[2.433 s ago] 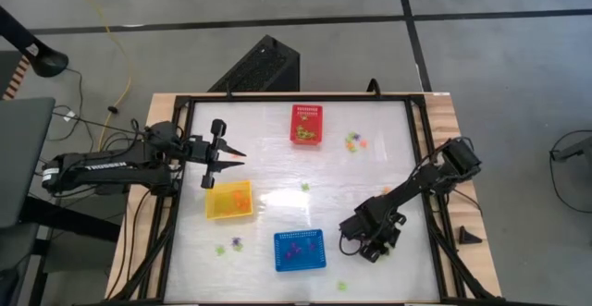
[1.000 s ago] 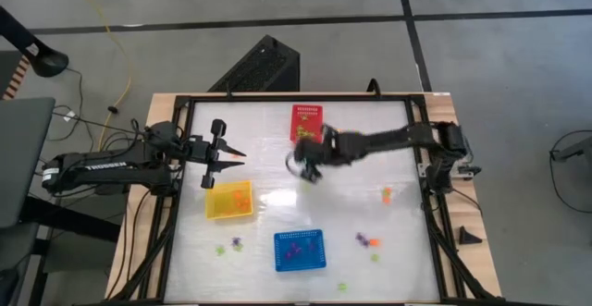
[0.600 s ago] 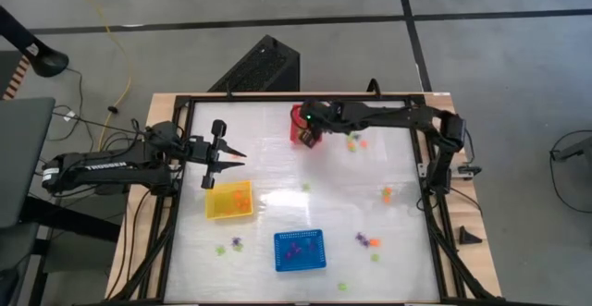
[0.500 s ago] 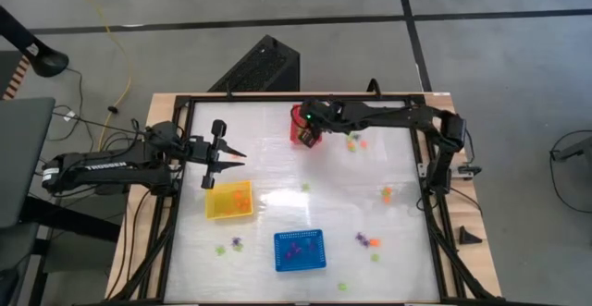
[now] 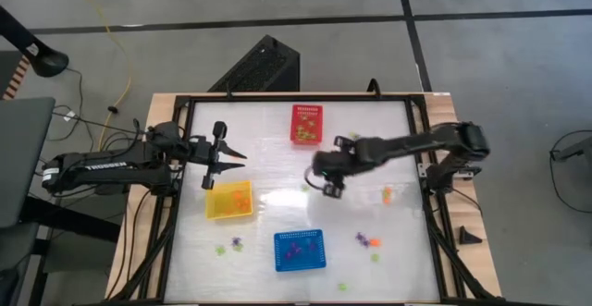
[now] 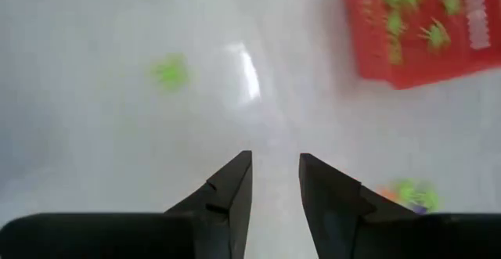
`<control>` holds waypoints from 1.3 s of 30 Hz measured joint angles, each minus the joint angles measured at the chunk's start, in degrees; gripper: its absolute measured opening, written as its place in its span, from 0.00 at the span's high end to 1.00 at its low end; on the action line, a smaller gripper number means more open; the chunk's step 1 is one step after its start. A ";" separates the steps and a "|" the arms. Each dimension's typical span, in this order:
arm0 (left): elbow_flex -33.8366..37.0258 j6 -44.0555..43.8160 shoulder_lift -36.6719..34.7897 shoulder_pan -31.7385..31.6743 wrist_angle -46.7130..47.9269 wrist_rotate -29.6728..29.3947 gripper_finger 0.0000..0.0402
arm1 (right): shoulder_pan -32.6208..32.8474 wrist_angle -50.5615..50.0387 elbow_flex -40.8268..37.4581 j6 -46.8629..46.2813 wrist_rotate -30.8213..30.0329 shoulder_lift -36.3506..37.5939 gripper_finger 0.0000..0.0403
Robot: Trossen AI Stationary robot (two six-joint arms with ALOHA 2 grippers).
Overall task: Sort Halloween decoration
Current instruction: Put the green spider toy into the red basket
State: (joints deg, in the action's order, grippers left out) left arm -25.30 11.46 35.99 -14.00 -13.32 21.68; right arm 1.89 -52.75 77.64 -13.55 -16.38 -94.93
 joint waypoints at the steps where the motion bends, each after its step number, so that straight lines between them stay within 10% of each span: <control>1: 0.02 -0.65 0.00 0.00 0.01 0.01 0.79 | 1.68 0.97 -1.59 -0.47 -0.04 1.58 0.66; 14: 0.02 -1.99 4.15 2.66 -6.67 0.04 0.79 | 3.30 47.59 -41.18 3.37 3.12 33.34 0.67; 26: -4.94 -7.91 42.87 8.34 -35.57 -12.19 0.79 | -10.48 43.74 -44.18 11.64 4.48 39.68 0.67; 39: -38.04 -13.22 66.26 10.70 3.57 -10.09 0.79 | -11.82 39.55 -44.21 12.65 4.48 38.41 0.67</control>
State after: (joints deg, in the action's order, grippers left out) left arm -63.34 -1.77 102.25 -3.30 -9.75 11.59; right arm -9.93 -13.20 33.43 -0.90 -11.90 -56.51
